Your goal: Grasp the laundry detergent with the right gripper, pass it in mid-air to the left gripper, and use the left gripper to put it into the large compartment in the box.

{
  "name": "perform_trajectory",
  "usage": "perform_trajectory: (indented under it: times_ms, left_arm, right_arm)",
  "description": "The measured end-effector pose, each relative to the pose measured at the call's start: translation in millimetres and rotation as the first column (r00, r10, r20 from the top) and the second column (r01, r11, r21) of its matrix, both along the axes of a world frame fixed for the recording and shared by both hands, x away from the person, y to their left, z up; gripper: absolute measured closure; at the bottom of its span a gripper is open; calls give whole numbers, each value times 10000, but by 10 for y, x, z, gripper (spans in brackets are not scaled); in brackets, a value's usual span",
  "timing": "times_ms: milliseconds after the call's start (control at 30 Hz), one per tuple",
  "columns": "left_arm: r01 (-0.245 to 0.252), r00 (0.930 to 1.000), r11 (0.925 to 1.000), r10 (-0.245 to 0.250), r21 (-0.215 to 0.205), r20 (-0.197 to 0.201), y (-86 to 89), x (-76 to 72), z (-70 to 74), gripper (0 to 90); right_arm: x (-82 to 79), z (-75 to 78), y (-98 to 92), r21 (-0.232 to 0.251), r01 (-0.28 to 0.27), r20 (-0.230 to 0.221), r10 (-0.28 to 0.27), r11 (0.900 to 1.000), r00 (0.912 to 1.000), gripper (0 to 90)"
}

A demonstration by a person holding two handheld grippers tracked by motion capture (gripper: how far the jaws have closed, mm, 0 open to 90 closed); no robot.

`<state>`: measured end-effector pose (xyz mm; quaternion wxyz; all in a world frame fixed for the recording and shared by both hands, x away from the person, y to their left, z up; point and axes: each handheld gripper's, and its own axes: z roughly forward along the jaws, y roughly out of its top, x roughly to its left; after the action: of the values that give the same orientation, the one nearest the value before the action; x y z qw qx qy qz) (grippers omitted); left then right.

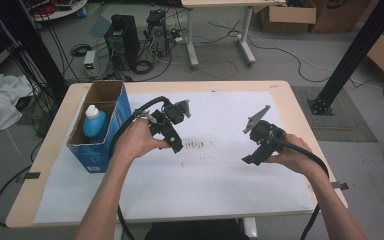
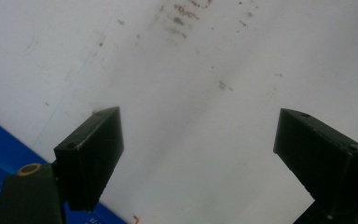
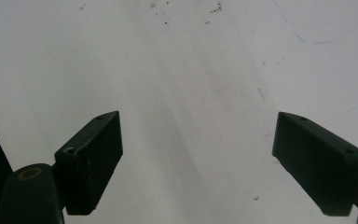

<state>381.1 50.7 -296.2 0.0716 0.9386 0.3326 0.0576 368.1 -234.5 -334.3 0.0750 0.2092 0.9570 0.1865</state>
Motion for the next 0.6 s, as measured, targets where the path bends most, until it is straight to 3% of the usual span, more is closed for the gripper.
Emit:
perform_trajectory:
  times_ms: [600]
  left_arm:
    - [74,10000,10000,-74,35,62,24,-31,18,167]
  right_arm:
    - [22,5,6,9,87,63,-87,10000,9999,154]
